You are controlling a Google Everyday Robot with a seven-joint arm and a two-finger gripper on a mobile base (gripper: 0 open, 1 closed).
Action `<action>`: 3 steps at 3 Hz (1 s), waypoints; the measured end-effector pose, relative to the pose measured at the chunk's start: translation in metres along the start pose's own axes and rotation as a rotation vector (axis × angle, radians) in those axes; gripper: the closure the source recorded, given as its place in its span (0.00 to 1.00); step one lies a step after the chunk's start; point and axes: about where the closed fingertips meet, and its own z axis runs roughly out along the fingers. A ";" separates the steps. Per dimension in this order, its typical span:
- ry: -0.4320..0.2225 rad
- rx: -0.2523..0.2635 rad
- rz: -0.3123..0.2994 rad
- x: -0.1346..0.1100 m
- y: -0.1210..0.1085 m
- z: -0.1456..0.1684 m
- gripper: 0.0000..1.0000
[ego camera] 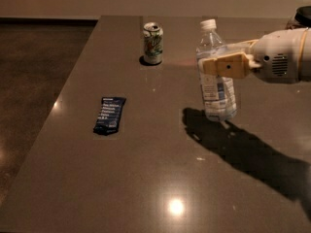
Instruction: Place blue plastic bottle upright
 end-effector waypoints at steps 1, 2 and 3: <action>-0.081 0.004 -0.085 0.007 0.002 -0.006 1.00; -0.148 0.019 -0.161 0.016 0.004 -0.010 1.00; -0.257 0.031 -0.241 0.028 0.003 -0.016 1.00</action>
Offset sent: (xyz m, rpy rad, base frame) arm -0.0264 -0.0212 -0.0230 -0.0144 -0.3937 0.0433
